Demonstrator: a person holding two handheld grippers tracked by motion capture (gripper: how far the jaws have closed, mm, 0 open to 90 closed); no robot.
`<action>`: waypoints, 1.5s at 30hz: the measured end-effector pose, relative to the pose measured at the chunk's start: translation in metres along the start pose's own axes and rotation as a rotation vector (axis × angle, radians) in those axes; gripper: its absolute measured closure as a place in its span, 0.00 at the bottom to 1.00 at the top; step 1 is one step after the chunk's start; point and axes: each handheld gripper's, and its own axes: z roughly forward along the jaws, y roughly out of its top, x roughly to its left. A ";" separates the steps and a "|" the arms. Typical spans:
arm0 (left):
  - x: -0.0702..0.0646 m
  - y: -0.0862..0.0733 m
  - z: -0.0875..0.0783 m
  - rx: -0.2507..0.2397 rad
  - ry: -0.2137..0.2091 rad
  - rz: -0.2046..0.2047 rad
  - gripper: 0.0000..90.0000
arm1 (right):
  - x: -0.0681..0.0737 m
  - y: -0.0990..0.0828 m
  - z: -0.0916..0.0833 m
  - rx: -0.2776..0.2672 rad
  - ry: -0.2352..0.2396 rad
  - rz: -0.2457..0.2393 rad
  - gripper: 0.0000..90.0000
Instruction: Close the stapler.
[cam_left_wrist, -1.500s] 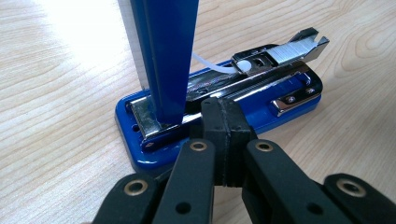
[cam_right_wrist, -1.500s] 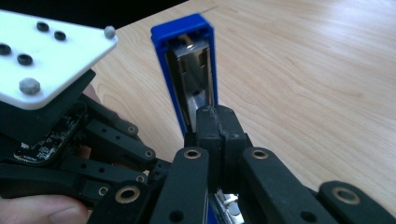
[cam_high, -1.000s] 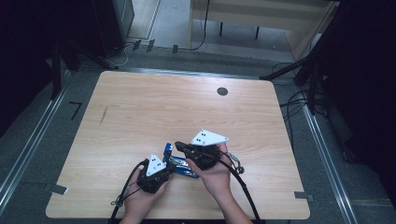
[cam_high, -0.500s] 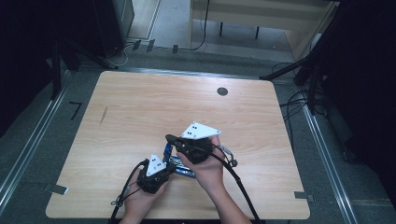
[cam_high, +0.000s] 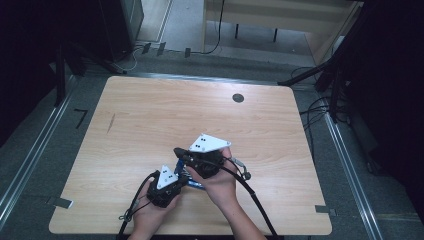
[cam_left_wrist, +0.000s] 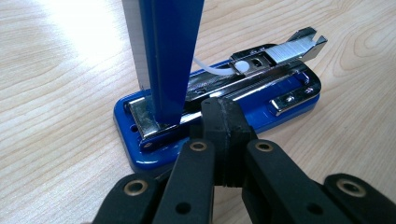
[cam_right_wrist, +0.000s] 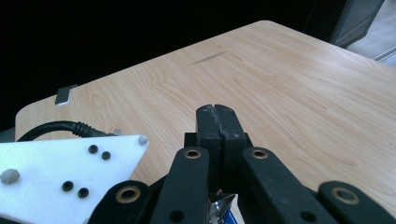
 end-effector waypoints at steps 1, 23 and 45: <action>0.000 0.000 0.000 0.000 0.000 0.000 1.00 | 0.000 -0.001 -0.001 0.000 -0.002 0.004 1.00; -0.001 0.000 -0.001 0.004 -0.003 0.014 1.00 | -0.016 -0.040 -0.027 0.026 -0.042 0.053 1.00; -0.002 -0.001 -0.002 0.010 -0.048 0.040 1.00 | -0.028 -0.086 -0.046 0.098 -0.079 0.087 1.00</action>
